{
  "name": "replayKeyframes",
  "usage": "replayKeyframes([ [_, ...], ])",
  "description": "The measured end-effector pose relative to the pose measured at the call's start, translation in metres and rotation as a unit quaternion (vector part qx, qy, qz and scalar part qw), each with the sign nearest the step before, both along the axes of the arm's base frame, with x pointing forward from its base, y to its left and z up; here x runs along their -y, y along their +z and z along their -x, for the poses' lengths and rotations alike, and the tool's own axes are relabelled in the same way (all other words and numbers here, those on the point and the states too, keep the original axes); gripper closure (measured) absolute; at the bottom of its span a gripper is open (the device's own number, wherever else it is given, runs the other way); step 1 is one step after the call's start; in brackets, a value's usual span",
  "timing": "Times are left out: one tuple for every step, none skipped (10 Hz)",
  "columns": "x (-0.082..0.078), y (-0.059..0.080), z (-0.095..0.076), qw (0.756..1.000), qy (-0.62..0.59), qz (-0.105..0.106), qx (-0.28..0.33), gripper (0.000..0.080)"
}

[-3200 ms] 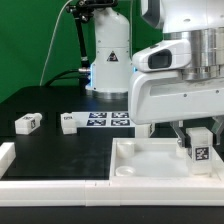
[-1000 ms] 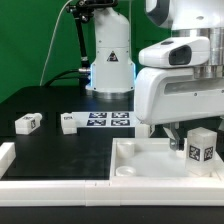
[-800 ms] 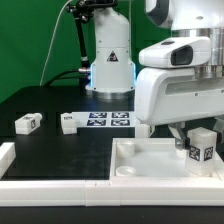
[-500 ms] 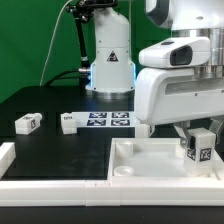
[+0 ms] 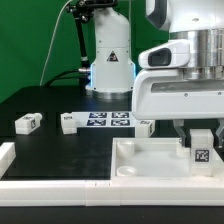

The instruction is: Assemble one leg

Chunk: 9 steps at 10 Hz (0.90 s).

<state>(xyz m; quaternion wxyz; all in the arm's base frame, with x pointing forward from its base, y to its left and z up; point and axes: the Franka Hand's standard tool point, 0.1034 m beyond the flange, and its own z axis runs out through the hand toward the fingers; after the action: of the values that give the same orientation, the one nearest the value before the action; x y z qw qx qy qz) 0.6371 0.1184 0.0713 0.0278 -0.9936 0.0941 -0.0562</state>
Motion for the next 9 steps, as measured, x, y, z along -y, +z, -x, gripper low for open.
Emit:
replayKeyframes([
  [0.0003, -0.0001, -0.0001, 0.999, -0.042, -0.005, -0.001, 0.0508],
  [0.0006, 0.0000, 0.0005, 0.994, -0.112, -0.013, -0.005, 0.0508],
  [0.0007, -0.0001, 0.0016, 0.984, -0.178, -0.022, -0.009, 0.0508],
  [0.0010, -0.0004, 0.0027, 0.968, -0.250, -0.032, -0.012, 0.0508],
  [0.0004, -0.0008, 0.0036, 0.951, -0.306, -0.038, -0.015, 0.0508],
  [0.0007, -0.0009, 0.0036, 0.935, -0.351, -0.046, -0.018, 0.0508],
  [0.0005, -0.0010, 0.0037, 0.927, -0.370, -0.047, -0.018, 0.0508],
  [0.0008, -0.0008, 0.0037, 0.918, -0.391, -0.052, -0.021, 0.0508],
  [0.0000, -0.0011, 0.0040, 0.914, -0.402, -0.055, -0.023, 0.0407],
])
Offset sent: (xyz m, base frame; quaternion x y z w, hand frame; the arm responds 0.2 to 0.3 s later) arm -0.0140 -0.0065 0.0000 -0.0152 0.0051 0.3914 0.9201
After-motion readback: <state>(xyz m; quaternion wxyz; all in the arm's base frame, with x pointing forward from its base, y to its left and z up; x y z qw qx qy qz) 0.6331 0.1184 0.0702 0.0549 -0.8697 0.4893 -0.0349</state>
